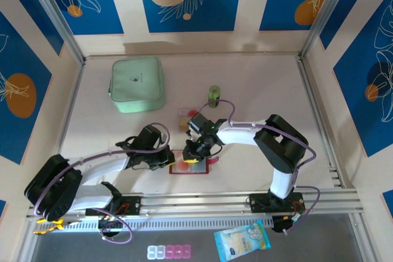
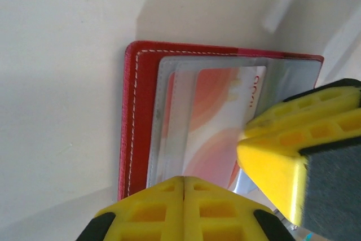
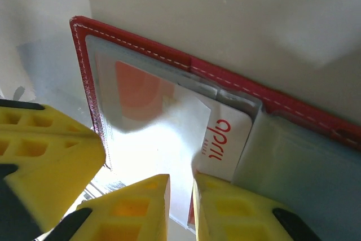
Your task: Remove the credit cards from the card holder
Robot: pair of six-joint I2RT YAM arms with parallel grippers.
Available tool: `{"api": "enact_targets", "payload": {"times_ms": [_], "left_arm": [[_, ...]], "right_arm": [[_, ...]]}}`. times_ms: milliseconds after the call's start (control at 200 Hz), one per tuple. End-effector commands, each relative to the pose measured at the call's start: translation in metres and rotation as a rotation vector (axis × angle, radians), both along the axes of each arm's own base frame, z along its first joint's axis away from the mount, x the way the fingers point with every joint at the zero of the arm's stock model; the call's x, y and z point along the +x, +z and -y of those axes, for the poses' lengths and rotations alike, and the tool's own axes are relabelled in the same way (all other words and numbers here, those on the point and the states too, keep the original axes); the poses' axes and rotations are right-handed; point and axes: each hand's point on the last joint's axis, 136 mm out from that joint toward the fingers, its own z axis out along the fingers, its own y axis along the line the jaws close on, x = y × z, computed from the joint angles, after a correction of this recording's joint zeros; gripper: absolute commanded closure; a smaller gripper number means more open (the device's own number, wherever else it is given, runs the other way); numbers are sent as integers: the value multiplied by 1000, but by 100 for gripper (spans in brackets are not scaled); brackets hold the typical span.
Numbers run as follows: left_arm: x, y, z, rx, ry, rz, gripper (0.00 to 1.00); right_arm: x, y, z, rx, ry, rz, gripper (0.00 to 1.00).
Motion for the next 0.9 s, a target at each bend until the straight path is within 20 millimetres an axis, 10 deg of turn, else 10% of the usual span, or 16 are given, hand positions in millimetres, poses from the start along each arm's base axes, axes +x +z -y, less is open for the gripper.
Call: {"api": "enact_targets", "payload": {"times_ms": [0,475,895], "left_arm": [[7,8,12,-48,-19,13,95],[-8,-12,-7,29,-3,-31,96],[5,16,3,-23,-4,35,95]], "right_arm": [[-1,11,2,-8,11,24,80],[6,30,16,16,-53,63,72],[-1,19,8,58,-46,-1,70]]}}
